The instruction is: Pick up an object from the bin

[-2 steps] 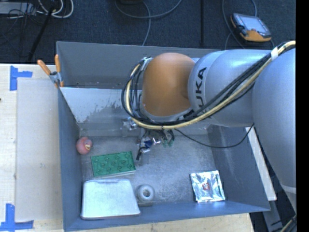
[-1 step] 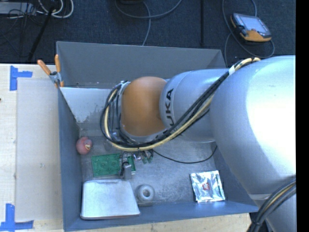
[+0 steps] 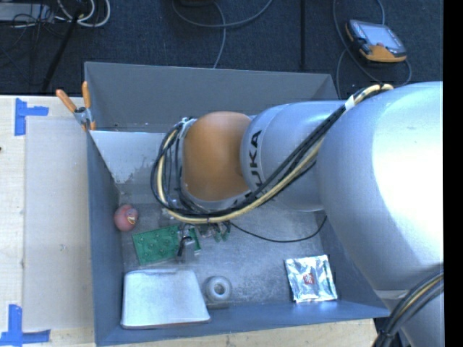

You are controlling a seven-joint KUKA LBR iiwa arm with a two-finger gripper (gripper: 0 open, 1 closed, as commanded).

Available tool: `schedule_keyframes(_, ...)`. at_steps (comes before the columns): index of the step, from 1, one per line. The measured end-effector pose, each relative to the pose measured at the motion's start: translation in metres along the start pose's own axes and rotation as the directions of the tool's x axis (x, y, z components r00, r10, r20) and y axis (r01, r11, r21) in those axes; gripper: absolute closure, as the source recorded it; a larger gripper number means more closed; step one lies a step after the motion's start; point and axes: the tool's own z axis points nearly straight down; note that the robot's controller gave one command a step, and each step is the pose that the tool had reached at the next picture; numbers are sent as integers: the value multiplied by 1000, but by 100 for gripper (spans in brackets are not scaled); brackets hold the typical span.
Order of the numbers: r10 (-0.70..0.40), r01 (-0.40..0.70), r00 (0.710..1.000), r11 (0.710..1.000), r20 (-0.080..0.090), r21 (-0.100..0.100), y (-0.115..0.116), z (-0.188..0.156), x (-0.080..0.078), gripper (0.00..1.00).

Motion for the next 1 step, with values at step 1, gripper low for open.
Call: schedule_keyframes(1,18,-18,1000,1000,8,1,7,-127,2,100)
